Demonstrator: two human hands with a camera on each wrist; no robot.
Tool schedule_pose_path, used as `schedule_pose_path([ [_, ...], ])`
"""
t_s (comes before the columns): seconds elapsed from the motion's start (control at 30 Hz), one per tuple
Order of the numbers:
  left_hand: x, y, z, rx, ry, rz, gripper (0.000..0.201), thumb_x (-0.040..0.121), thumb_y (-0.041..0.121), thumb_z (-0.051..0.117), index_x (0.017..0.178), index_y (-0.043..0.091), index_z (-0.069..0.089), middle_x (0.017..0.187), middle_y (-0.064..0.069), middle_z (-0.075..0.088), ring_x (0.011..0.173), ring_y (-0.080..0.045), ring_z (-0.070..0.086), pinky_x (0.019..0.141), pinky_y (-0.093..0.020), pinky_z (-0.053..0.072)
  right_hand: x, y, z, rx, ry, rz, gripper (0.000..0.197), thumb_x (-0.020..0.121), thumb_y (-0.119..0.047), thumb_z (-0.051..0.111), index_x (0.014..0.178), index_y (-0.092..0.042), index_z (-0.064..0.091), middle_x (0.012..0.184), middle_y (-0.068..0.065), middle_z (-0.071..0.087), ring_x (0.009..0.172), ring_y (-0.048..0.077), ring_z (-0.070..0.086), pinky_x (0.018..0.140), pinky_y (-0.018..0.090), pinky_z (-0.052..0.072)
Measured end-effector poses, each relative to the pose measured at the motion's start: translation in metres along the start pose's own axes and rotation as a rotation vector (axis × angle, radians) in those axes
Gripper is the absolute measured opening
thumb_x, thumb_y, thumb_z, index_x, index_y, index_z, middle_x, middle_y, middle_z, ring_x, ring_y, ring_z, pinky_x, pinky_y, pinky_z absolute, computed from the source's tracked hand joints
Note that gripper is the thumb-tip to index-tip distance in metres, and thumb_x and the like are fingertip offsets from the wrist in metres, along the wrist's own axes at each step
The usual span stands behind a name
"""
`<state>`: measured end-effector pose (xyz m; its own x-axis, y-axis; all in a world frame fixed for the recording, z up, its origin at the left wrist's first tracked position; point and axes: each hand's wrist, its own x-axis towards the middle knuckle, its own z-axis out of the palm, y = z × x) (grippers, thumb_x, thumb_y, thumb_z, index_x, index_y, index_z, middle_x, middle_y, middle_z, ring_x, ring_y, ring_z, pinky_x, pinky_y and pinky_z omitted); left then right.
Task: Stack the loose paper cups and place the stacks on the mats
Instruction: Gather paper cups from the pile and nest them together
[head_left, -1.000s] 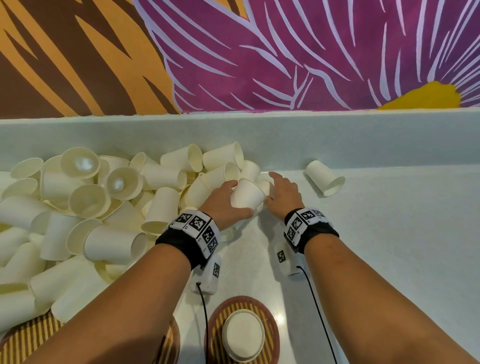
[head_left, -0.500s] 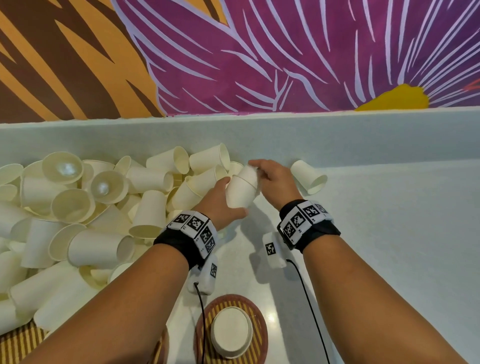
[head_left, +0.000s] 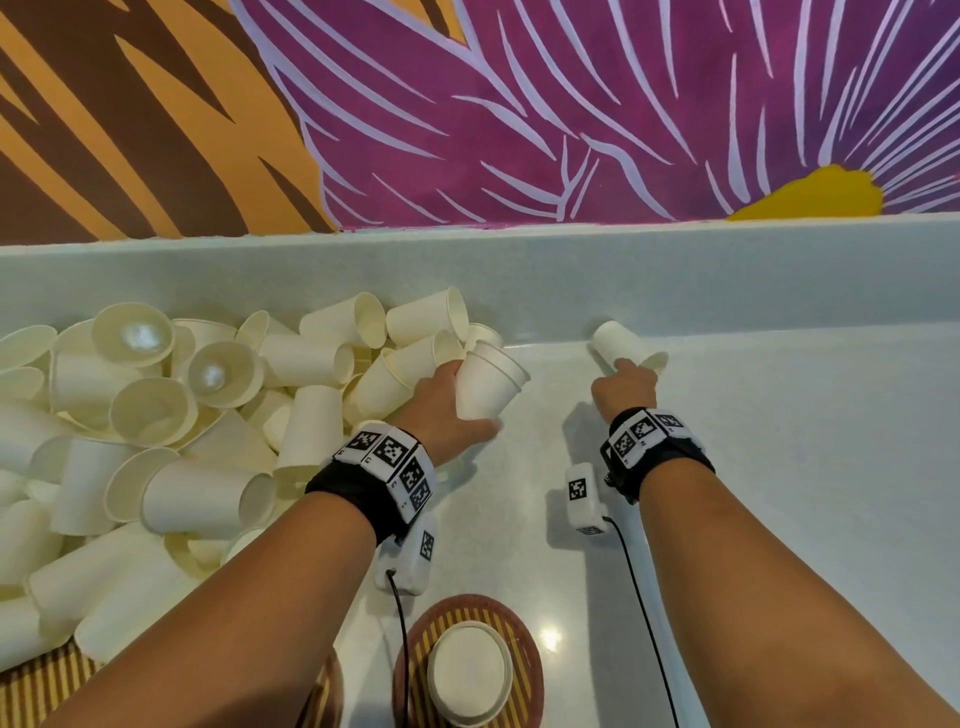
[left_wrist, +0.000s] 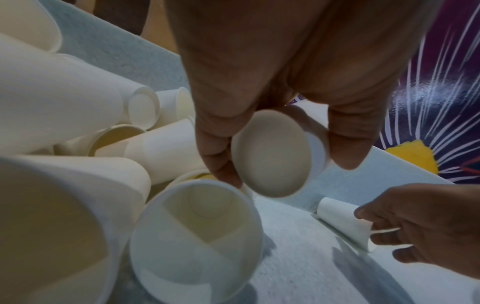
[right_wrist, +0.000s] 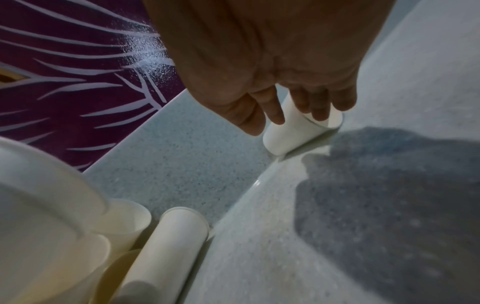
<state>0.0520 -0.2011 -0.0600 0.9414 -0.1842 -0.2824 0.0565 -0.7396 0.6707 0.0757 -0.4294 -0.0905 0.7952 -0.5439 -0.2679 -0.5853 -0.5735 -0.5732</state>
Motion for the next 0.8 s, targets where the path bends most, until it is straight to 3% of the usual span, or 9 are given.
schedule_pose_path([
  [0.13, -0.001, 0.000, -0.003, -0.010, 0.003, -0.010, 0.091, 0.047, 0.060, 0.067, 0.127, 0.029, 0.037, 0.112, 0.001, 0.054, 0.096, -0.020, 0.058, 0.083, -0.046, 0.054, -0.003, -0.007, 0.004, 0.034, -0.004, -0.058, 0.046, 0.085, 0.000, 0.044, 0.131, 0.002, 0.045, 0.139, 0.017, 0.036, 0.114, 0.039, 0.050, 0.093, 0.036, 0.043],
  [0.27, -0.004, -0.001, -0.008, 0.004, 0.004, -0.028, 0.092, 0.055, 0.051, 0.074, 0.133, 0.024, 0.035, 0.118, -0.002, 0.051, 0.101, -0.023, 0.055, 0.087, -0.048, 0.051, -0.017, -0.016, 0.002, 0.097, 0.035, -0.187, 0.050, 0.088, -0.004, 0.046, 0.137, -0.005, 0.045, 0.144, 0.011, 0.036, 0.123, 0.033, 0.048, 0.107, 0.040, 0.037],
  [0.37, -0.008, -0.001, -0.010, 0.040, 0.020, -0.053, 0.090, 0.061, 0.044, 0.078, 0.136, 0.023, 0.032, 0.121, -0.005, 0.050, 0.104, -0.025, 0.053, 0.089, -0.047, 0.049, -0.034, -0.026, -0.003, 0.167, 0.111, -0.293, 0.035, 0.090, -0.008, 0.046, 0.123, -0.010, 0.059, 0.135, 0.009, 0.047, 0.117, 0.030, 0.053, 0.105, 0.040, 0.041],
  [0.43, -0.011, -0.001, -0.012, 0.060, 0.027, -0.065, 0.089, 0.065, 0.038, 0.079, 0.138, 0.021, 0.031, 0.122, -0.006, 0.049, 0.106, -0.027, 0.053, 0.090, -0.045, 0.048, -0.049, -0.035, -0.011, 0.265, 0.182, -0.392, 0.026, 0.092, -0.006, 0.045, 0.110, -0.010, 0.063, 0.123, 0.008, 0.053, 0.107, 0.023, 0.057, 0.097, 0.030, 0.044],
  [0.5, -0.016, -0.001, -0.013, 0.075, 0.043, -0.068, 0.089, 0.066, 0.036, 0.079, 0.139, 0.020, 0.031, 0.123, -0.008, 0.049, 0.107, -0.028, 0.052, 0.091, -0.045, 0.047, -0.064, -0.045, -0.021, 0.341, 0.240, -0.501, 0.023, 0.094, -0.002, 0.043, 0.104, -0.008, 0.063, 0.114, 0.007, 0.054, 0.097, 0.013, 0.052, 0.086, 0.015, 0.038],
  [0.6, -0.025, -0.001, -0.016, 0.102, 0.080, -0.062, 0.091, 0.064, 0.038, 0.079, 0.140, 0.022, 0.032, 0.123, -0.009, 0.050, 0.109, -0.031, 0.052, 0.093, -0.048, 0.047, -0.085, -0.060, -0.033, 0.387, 0.317, -0.642, 0.021, 0.093, 0.001, 0.044, 0.101, -0.006, 0.062, 0.106, 0.004, 0.053, 0.090, 0.009, 0.047, 0.079, 0.007, 0.030],
  [0.7, -0.033, 0.000, -0.018, 0.098, 0.107, -0.042, 0.098, 0.056, 0.044, 0.078, 0.140, 0.026, 0.032, 0.123, -0.006, 0.050, 0.110, -0.030, 0.052, 0.092, -0.049, 0.046, -0.103, -0.073, -0.031, 0.406, 0.264, -0.738, 0.019, 0.092, 0.001, 0.046, 0.099, -0.007, 0.063, 0.101, 0.001, 0.055, 0.089, 0.008, 0.049, 0.079, 0.009, 0.033],
  [0.8, -0.038, -0.005, -0.022, 0.058, 0.132, -0.042, 0.103, 0.042, 0.054, 0.071, 0.135, 0.027, 0.035, 0.120, -0.003, 0.052, 0.108, -0.029, 0.053, 0.090, -0.049, 0.048, -0.121, -0.079, -0.019, 0.394, 0.053, -0.790, 0.018, 0.094, -0.003, 0.046, 0.102, -0.011, 0.061, 0.096, -0.001, 0.062, 0.086, 0.012, 0.056, 0.078, 0.019, 0.043],
])
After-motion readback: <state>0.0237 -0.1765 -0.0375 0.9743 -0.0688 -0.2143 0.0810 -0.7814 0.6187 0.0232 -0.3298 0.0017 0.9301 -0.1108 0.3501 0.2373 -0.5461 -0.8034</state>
